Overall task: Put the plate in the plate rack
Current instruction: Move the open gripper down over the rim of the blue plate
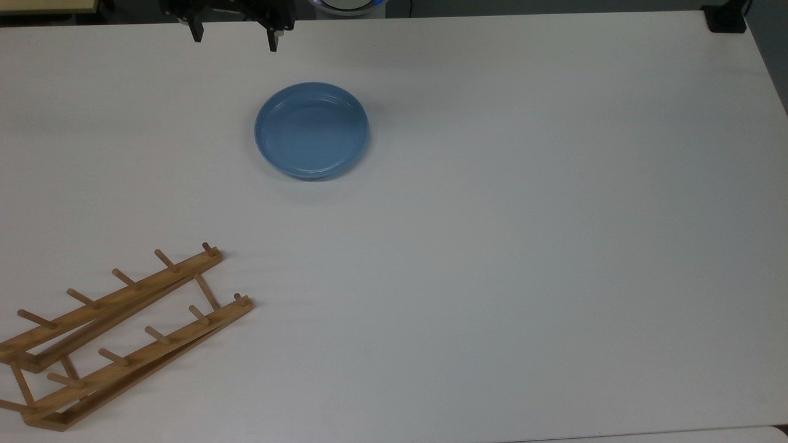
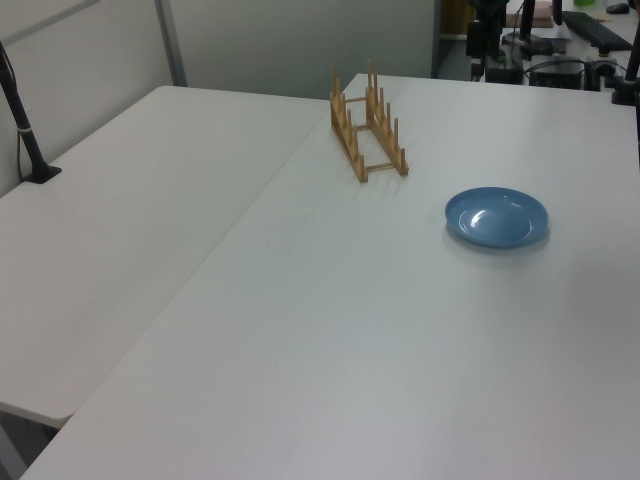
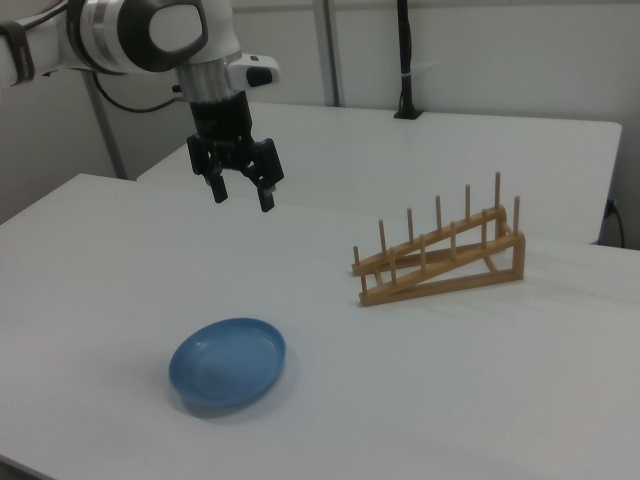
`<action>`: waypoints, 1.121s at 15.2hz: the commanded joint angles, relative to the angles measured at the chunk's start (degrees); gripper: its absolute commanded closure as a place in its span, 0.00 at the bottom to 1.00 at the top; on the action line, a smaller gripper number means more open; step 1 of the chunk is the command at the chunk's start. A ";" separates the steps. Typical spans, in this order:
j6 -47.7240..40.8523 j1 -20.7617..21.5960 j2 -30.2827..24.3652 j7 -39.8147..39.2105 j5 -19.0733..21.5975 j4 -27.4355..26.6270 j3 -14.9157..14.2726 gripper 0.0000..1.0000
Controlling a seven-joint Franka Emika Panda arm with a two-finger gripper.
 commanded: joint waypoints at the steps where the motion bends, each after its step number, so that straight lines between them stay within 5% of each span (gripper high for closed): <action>1: 1.89 0.73 0.41 0.31 0.40 -0.25 -0.52 0.00; 10: 3.03 0.55 0.85 -0.83 0.40 -0.60 -0.52 0.00; 13: 4.52 0.46 2.26 -8.80 0.31 -1.21 -0.52 0.00; 17: 11.46 0.29 3.66 -24.36 -0.73 -9.54 -0.52 0.00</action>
